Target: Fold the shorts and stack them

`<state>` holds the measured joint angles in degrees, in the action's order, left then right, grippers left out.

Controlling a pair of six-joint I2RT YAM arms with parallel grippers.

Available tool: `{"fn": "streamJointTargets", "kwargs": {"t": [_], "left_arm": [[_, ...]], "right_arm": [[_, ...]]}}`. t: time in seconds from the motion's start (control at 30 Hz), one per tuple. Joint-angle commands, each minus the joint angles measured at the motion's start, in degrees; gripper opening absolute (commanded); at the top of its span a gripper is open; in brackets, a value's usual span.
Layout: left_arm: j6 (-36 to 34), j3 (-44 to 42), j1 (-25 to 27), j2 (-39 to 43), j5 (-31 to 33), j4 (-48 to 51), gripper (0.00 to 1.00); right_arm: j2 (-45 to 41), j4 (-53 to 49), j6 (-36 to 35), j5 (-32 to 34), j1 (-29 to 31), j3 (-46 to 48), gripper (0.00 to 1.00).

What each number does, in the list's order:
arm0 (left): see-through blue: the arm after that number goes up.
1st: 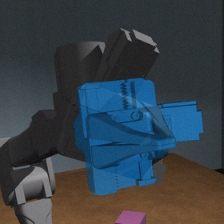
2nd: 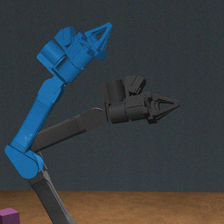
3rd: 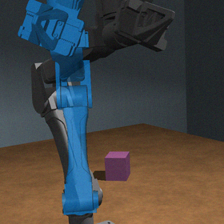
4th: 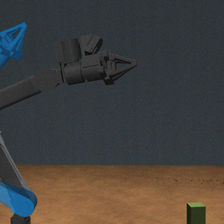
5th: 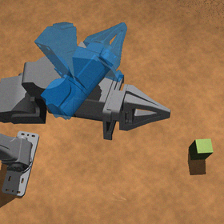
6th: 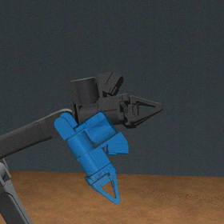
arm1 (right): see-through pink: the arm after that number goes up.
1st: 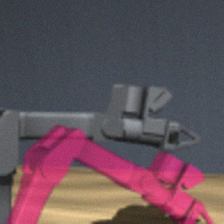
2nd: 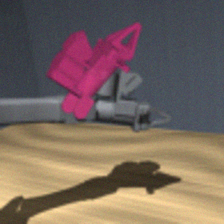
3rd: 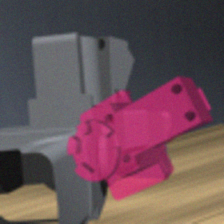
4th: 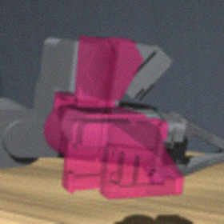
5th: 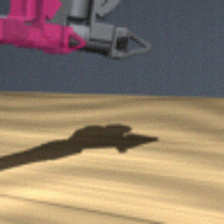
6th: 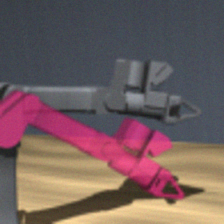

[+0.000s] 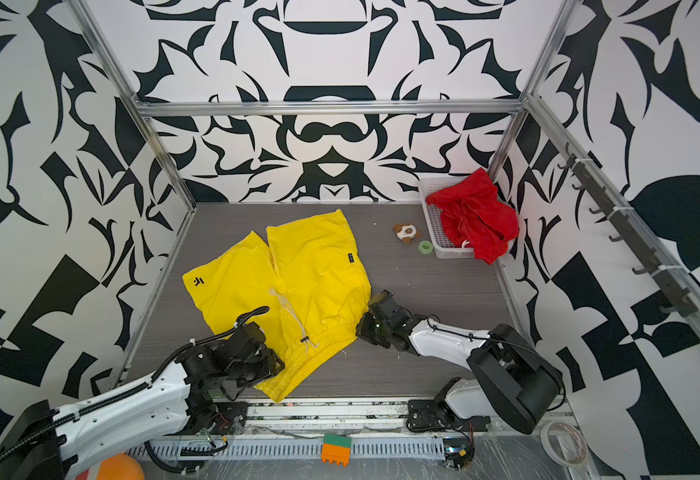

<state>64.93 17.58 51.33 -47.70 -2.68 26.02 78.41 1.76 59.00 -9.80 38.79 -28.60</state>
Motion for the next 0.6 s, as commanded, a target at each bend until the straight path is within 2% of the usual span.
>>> {"fn": "streamJointTargets", "kwargs": {"t": [0.0, 0.13, 0.27, 0.5, 0.53, 0.57], "left_arm": [[0.11, -0.95, -0.19, -2.46, -0.31, -2.91, 0.49], [-0.28, -0.30, -0.18, -5.00, -0.06, -6.62, 0.48], [-1.91, 1.71, -0.22, -9.65, -0.05, -11.33, 0.48], [-6.95, 9.21, -0.18, -27.36, -1.42, -24.81, 0.49], [-7.46, 10.83, -0.13, -29.36, -1.38, -26.28, 0.49], [-7.75, 12.22, -0.15, -30.42, -1.69, -27.94, 0.50]], "right_arm": [[2.11, -1.03, -4.09, 3.52, -1.06, -4.87, 0.00], [6.19, -2.89, -9.75, 1.51, -5.95, -10.15, 0.00], [11.62, -8.11, -18.75, -1.59, -12.08, -20.72, 0.00], [25.37, -18.53, -32.86, -6.43, -17.92, -45.17, 0.00], [27.33, -20.20, -34.00, -6.72, -18.85, -49.07, 0.01], [28.96, -22.08, -34.93, -6.68, -19.73, -52.42, 0.10]]}}
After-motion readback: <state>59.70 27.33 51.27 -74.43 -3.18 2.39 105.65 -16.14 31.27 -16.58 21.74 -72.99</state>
